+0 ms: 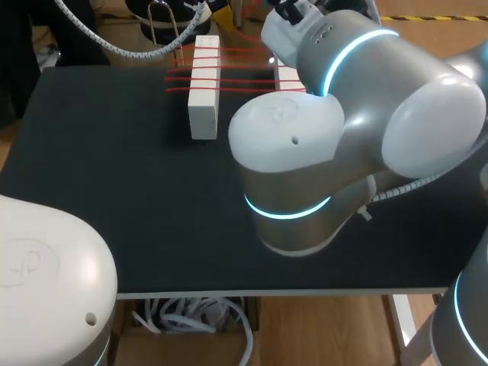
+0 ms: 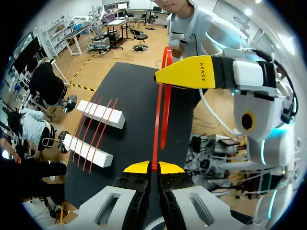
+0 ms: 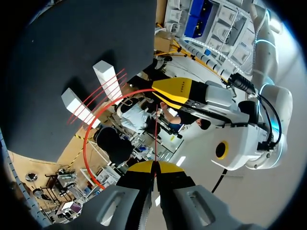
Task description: Grab the tape and strap the tape.
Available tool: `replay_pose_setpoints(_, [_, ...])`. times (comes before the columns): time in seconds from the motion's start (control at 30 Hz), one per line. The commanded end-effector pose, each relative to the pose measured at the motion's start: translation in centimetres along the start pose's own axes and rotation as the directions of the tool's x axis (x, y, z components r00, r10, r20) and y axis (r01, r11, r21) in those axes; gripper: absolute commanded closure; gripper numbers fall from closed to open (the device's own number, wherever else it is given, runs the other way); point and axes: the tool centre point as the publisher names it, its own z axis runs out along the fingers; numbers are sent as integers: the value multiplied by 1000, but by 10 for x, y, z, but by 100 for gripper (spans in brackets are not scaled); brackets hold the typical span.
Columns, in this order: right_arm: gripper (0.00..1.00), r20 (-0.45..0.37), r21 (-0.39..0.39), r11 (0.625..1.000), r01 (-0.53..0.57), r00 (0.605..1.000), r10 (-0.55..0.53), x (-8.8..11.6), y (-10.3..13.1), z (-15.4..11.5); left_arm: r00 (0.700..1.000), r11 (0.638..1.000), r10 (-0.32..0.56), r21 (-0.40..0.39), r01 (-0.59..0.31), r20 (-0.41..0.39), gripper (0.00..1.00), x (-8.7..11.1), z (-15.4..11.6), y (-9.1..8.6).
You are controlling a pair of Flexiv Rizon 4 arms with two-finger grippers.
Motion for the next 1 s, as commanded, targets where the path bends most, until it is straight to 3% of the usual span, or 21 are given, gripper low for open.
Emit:
replay_pose_setpoints(0.03, [100,3,-5,1000,4,1000,-4,1,-3,-1,1000,1000,0,-2,0,0,100,0,0,0])
replay_pose_setpoints(0.4, [100,-5,10,1000,27,1000,-27,1,0,0,1000,1000,0,-2,0,0,100,0,0,0])
replay_pose_setpoints(0.47, [100,-2,47,998,42,999,-42,2,3,1,1000,1000,0,-2,0,0,100,0,0,0])
replay_pose_setpoints(1.0, [100,-23,49,997,66,998,-65,4,5,3,1000,1000,0,-2,0,0,100,0,0,0])
